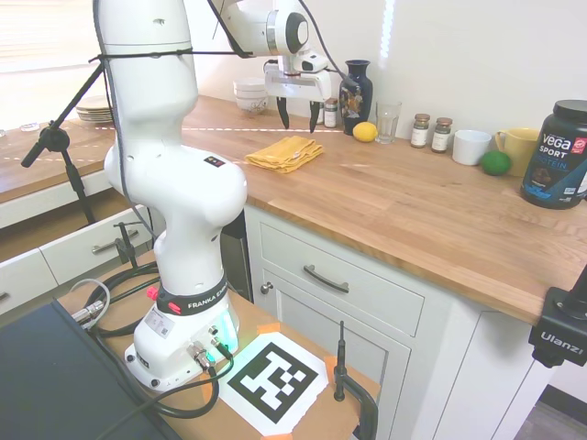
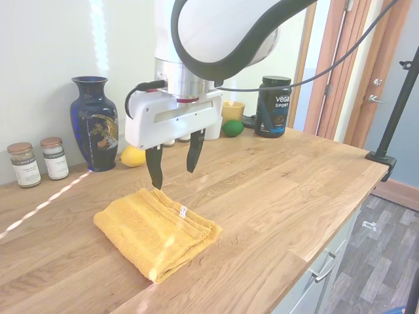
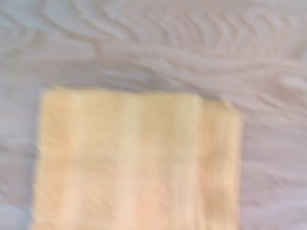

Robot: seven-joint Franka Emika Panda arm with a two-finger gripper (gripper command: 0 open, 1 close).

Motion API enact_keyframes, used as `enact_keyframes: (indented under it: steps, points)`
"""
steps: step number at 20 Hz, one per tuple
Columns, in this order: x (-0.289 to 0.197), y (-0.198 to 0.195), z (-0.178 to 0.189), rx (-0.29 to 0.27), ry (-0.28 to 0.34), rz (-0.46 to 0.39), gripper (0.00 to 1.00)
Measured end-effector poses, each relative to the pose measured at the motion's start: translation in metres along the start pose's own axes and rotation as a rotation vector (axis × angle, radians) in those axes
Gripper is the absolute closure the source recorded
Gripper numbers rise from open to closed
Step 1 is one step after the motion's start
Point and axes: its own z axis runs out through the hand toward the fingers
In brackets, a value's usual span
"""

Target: Wipe the counter

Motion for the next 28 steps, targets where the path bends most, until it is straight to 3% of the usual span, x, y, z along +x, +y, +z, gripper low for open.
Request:
enact_keyframes:
  steps: [13,24,25,28]
  points:
    - [0.025,-0.075,0.046,-0.033,-0.057,0.007,0.0]
    - [0.023,-0.093,0.092,-0.075,-0.08,0.033,0.0]
    - [0.023,-0.094,0.093,-0.075,-0.08,0.033,1.0]
    - [0.022,-0.095,0.094,-0.075,-0.08,0.036,1.0]
